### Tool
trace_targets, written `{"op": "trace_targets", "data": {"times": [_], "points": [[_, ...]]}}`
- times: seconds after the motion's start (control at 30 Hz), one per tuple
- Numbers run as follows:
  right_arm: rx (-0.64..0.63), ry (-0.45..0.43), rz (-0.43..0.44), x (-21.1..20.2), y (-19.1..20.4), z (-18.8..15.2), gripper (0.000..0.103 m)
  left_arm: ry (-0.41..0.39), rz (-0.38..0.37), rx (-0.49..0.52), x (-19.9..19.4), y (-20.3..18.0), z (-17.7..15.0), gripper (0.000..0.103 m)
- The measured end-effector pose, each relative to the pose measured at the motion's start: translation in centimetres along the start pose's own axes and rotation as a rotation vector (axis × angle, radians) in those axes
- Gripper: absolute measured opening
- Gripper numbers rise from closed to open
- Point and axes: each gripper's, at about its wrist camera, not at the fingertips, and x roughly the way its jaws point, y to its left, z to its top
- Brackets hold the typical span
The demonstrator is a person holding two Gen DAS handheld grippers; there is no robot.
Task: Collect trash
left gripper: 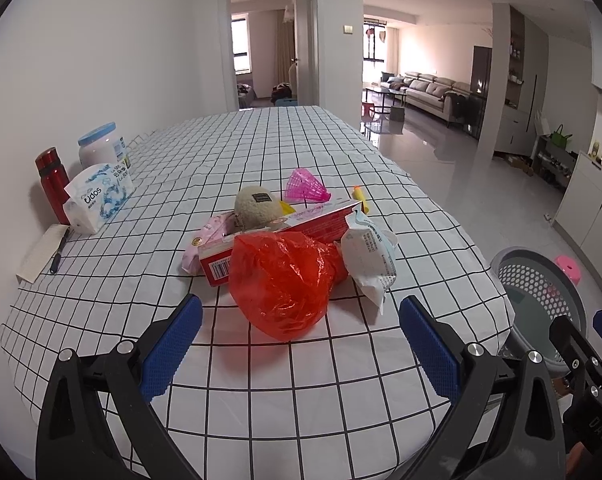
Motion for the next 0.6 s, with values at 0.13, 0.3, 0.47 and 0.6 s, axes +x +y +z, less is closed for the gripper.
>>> {"op": "trace_targets", "data": {"times": [0.13,0.3,0.47,0.6], "points": [[-0.006,0.010,0.034,0.8,0.4,-0.1,0.095,0.013,0.011,0.002,0.7,0.6,-0.3,0.097],[-0.015,0.023,0.087,2.2,1.3,0.0,0.095,0.024,0.043,-0.002,1.7,2.4,-0.6,0.097],[-0.036,0.081,0.164,5.0,2.7,0.3,0.095,0.035,0.074,-0.046,2.9,5.1,-0.8,0.097],[-0.077,0.114,0.212,7.5,4.3,0.7,0.095,0.053,0.109,-0.086,4.0,7.0,-0.8,0.097]]}}
